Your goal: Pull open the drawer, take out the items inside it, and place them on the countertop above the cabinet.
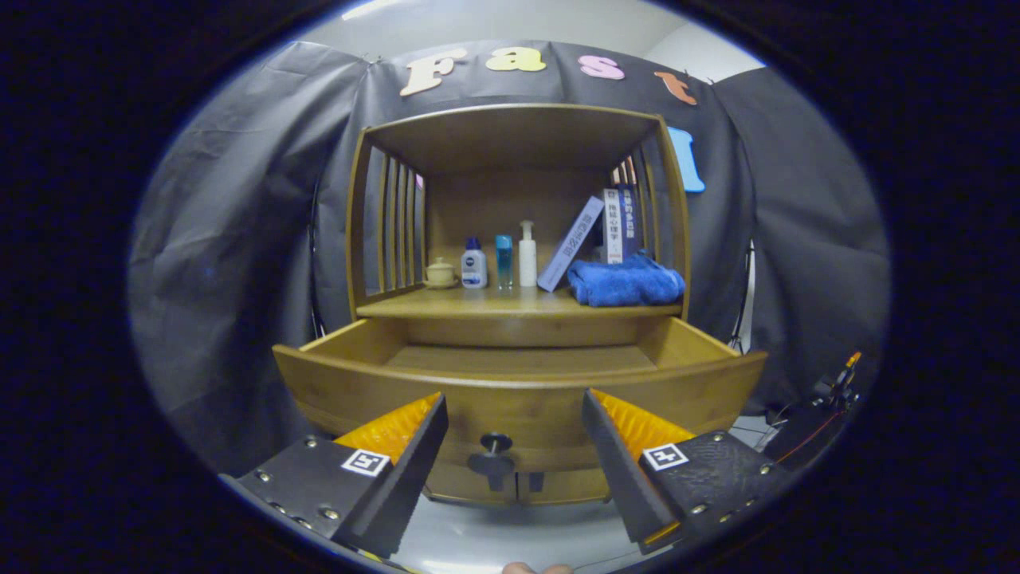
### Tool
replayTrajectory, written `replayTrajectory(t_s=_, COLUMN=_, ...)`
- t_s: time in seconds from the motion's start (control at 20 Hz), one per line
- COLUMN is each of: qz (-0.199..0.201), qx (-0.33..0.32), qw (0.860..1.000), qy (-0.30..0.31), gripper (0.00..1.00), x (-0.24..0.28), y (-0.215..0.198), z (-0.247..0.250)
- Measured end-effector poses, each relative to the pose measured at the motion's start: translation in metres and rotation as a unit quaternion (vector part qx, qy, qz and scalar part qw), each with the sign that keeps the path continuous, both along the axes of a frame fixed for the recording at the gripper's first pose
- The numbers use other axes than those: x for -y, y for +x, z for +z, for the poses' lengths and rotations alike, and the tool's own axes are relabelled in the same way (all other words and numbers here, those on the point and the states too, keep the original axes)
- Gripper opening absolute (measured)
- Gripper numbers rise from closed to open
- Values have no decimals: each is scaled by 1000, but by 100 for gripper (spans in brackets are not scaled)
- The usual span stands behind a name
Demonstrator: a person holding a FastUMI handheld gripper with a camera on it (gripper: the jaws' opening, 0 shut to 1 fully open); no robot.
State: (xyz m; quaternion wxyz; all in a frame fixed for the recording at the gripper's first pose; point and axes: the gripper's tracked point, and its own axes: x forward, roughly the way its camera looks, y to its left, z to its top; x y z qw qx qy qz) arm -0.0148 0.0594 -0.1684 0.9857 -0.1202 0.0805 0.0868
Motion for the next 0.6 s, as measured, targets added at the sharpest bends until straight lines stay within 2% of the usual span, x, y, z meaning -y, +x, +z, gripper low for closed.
replayTrajectory(t_s=0.2, qz=-7, qx=6, qw=1000, qy=10, gripper=100, x=-8, y=18, z=53)
replayTrajectory(t_s=0.35, qz=-16, qx=8, qw=1000, qy=-6, gripper=99, x=-11, y=43, z=79)
replayTrajectory(t_s=0.45, qz=-16, qx=-23, qw=999, qy=-22, gripper=99, x=-18, y=63, z=78)
replayTrajectory(t_s=0.6, qz=-16, qx=-105, qw=992, qy=-65, gripper=99, x=-28, y=86, z=53)
